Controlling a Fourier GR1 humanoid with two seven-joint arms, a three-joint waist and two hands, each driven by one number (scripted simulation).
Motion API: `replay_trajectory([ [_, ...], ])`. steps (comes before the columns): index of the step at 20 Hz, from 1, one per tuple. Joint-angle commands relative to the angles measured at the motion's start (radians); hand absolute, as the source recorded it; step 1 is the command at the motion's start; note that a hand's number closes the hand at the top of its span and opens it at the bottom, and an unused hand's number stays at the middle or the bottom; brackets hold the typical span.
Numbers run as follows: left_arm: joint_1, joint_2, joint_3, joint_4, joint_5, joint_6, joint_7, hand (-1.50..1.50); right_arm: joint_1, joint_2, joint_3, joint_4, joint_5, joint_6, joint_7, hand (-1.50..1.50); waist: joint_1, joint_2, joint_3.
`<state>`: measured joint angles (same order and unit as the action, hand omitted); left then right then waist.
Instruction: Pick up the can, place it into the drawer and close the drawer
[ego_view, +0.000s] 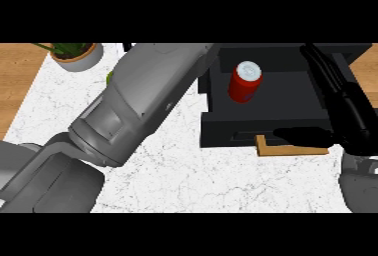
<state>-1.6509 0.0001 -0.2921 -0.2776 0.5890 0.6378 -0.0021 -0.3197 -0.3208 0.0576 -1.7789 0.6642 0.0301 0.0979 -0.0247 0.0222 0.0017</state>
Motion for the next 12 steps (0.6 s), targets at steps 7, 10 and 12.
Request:
replay_trajectory([
  [7, 0.016, 0.044, 0.034, -0.034, -0.007, -0.057, 0.028, -1.5, -0.176, 0.057, 0.074, 0.443, 0.246, -0.187, -0.106, -1.5, 0.038, -0.014, -0.001],
  [10, 0.014, 0.062, 0.034, -0.024, -0.025, -0.03, 0.031, -1.5, -0.238, 0.12, 0.095, 0.572, 0.309, -0.279, -0.112, -1.5, 0.039, -0.013, -0.001],
  [12, 0.046, 0.083, 0.024, -0.049, -0.038, -0.061, 0.032, -1.5, -0.263, 0.143, 0.094, 0.664, 0.339, -0.332, -0.127, -1.5, 0.049, -0.015, -0.001],
])
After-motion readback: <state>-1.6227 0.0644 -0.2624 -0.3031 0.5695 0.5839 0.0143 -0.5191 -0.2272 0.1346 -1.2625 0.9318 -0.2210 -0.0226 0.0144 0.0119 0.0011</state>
